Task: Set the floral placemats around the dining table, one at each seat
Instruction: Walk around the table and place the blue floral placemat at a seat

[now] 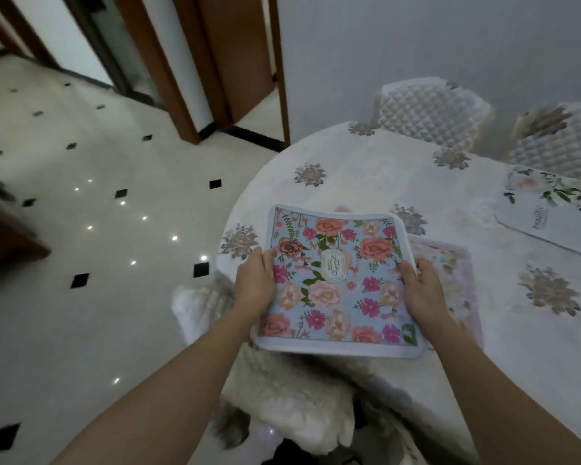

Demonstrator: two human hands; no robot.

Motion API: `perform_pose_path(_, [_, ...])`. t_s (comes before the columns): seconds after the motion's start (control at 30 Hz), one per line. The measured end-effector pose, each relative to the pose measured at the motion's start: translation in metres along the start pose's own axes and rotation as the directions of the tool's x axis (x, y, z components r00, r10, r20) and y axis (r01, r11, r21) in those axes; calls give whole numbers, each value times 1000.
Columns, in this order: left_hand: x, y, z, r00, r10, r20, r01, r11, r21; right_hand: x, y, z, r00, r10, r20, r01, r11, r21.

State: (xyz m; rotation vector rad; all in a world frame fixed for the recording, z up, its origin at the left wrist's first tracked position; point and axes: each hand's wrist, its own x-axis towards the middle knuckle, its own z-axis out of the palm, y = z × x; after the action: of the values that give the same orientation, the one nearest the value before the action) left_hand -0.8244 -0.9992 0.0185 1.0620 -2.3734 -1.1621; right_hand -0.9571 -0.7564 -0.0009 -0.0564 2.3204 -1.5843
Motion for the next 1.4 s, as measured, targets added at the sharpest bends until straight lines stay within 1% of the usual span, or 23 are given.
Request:
perform_pose_path(0.1, [-10,-41,-50,987,-75,-139,76,997,-3,-3,-23,59,989,-72,130,79,996,-48])
perform_pose_path(0.17, [-19,-67,-82,966,-144,-213,146,989,-7,-8,-39,97,972,-116,205,136,987,-85])
perform_pose_path(0.27, [-33,-100,-127,925,-226,-306,219,974,-57,-20,-63,153,936,-153,318,193,976,-97])
perform_pose_path(0.4, [-41,-139,-178,866,-304,-396,285,952,-108,-40,-92,220,886,-183,427,244,965,-94])
perform_pose_path(0.53, [-30,-181,-223,824,-354,-443,319,935,-154,-53,-117,285,856,-183,483,270,956,-116])
perform_pose_path(0.6, [-17,-202,-245,808,-372,-457,333,928,-168,-56,-128,320,848,-196,492,289,950,-119])
perform_pose_path(0.7, [11,-238,-278,811,-375,-449,327,927,-184,-57,-144,377,847,-205,491,297,947,-118])
perform_pose_path(0.8, [41,-275,-316,817,-377,-436,314,925,-213,-59,-160,436,850,-144,507,256,953,-158])
perform_pose_path(0.97, [97,-322,-376,835,-357,-420,300,933,-198,-53,-187,519,848,-130,513,257,949,-185])
perform_pose_path(1.13, [145,-342,-403,870,-342,-354,287,937,-202,-44,-205,553,880,-86,467,213,950,-227])
perform_pose_path(1.27, [180,-347,-416,885,-325,-332,269,941,-204,-28,-211,575,902,-104,420,222,944,-244])
perform_pose_path(1.4, [219,-351,-425,895,-315,-317,262,944,-198,-10,-227,598,909,-98,406,205,951,-229])
